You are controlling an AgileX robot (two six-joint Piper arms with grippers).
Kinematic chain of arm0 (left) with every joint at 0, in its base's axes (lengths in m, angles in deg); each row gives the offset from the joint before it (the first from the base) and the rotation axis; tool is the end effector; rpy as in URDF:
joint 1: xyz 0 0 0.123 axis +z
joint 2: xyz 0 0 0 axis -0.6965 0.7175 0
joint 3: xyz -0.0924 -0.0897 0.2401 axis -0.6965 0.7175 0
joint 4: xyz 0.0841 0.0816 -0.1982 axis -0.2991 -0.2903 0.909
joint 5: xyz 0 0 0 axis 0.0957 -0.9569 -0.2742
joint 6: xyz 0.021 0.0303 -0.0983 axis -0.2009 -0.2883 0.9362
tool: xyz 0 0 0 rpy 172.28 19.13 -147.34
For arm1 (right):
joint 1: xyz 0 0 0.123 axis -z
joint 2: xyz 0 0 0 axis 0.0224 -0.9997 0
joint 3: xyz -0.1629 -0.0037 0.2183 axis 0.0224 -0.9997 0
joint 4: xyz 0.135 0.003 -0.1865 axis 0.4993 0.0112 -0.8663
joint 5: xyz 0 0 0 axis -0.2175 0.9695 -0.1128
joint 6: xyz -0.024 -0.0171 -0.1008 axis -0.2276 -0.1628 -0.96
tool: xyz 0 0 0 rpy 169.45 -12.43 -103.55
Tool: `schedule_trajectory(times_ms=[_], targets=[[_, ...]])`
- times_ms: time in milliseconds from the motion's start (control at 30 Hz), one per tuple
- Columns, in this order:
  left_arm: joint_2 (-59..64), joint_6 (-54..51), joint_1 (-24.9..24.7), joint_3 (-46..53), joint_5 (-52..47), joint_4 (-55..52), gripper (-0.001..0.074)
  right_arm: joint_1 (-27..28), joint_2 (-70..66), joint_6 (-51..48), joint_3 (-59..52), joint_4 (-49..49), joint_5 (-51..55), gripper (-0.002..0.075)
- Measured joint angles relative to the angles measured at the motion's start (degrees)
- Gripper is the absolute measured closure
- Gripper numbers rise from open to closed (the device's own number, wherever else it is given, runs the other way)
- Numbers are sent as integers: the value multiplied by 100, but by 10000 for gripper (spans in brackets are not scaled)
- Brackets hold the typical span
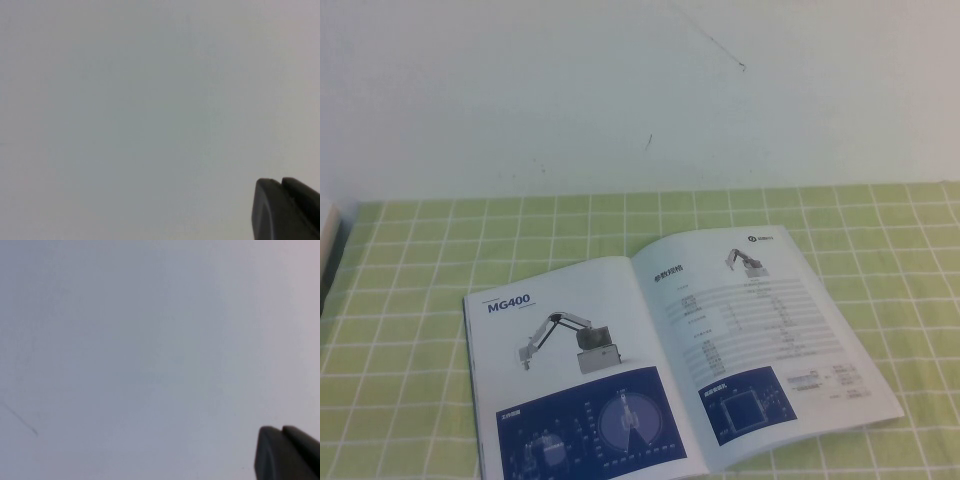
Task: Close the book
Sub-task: 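Close the open booklet and leave it lying on the table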
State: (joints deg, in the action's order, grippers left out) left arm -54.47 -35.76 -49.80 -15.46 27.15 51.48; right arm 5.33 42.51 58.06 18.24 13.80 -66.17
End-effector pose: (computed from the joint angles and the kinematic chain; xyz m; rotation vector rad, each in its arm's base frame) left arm 0.0511 0.0018 0.2449 -0.0422 1.1257 -0.1136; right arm 0.0579 -0.0047 0.2408 -0.0029 1.1770 -0.1383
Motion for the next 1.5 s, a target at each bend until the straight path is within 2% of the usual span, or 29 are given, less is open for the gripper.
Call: schedule_trajectory(times_ms=[100,300,433,600,767,867,1033,1233,1333,1500], targets=[[0,20,0,0,104,132,738,0,-36,544,0,278,-141,729],[0,316,0,0,-182,367,738,0,-311,622,72,41,96,729],[182,393,0,-471,-1166,407,738,0,-872,599,934,-682,1341,729],[1109,405,0,-1484,-2515,322,738,0,-2300,610,2376,-950,2590,729],[2481,-191,0,-2440,-3654,488,738,-72,-3963,609,3609,-928,2979,729],[3371,-802,0,-2931,-4121,879,738,-455,-5045,501,4246,-915,3076,729],[4998,-1783,0,-3981,-5114,1513,738,-1633,-6774,-69,5286,-905,3536,729],[6354,-2082,0,-4694,-5495,1655,738,-2899,-8689,-551,6493,-825,4181,729],[6713,-2044,0,-4735,-5596,1655,738,-3178,-9392,-827,6976,-576,4632,729],[7325,-2011,0,-4735,-6103,1628,738,-3297,-10436,-2055,7764,541,5798,729]])
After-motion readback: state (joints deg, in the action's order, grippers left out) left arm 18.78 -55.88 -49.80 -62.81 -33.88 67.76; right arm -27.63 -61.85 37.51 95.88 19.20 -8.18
